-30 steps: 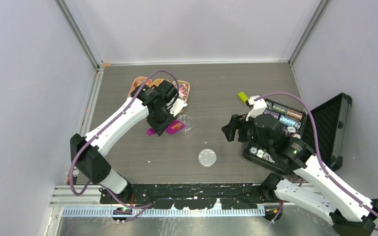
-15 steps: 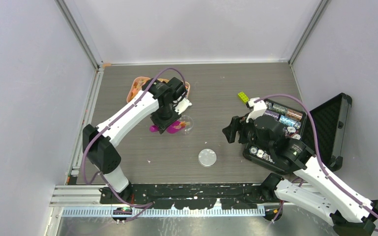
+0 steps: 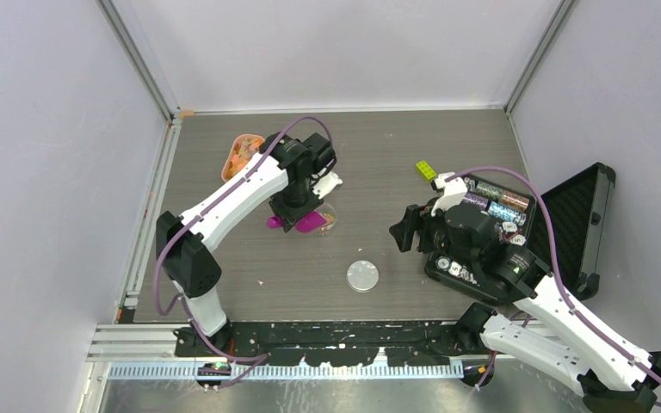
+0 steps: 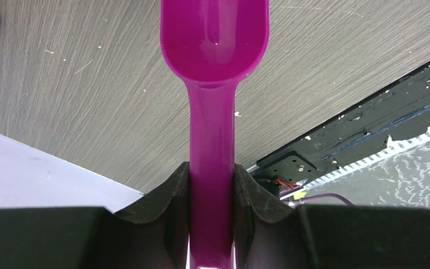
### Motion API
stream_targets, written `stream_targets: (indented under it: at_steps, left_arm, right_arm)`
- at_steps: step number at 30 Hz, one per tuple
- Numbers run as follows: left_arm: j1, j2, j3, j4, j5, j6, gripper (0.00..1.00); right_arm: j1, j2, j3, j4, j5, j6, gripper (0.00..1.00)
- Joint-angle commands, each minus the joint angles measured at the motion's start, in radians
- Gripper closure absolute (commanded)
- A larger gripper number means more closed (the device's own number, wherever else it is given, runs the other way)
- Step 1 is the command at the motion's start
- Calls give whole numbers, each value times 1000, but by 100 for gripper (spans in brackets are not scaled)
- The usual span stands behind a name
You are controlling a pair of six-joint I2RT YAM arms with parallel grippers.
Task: Pack the candies
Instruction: Place the fake candies in the packing bottle.
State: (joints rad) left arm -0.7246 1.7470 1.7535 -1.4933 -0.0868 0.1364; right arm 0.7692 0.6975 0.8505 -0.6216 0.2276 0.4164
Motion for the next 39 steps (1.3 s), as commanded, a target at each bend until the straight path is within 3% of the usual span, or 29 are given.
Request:
stream_targets:
  at_steps: [1,15,26,34,39]
  left_arm:
    - [-13,9,61,-51,-10,-12,100]
    - [-17,-89,40,36,-18,-8,100]
    - [-6,-280,-120,236,-225,22,100]
    - [151,-398,-265,397,-266,49,100]
    - [338,-413,-292,434,-183,30,100]
  right_arm:
    - [0,-21,-2,31,19,-5,22]
    - [0,-22,1,29,10,2,22]
    - [0,-20,4,36,-5,25,22]
    - [-1,-20,5,42,-16,28,22]
    - [0,-16,0,49,-30,22,22]
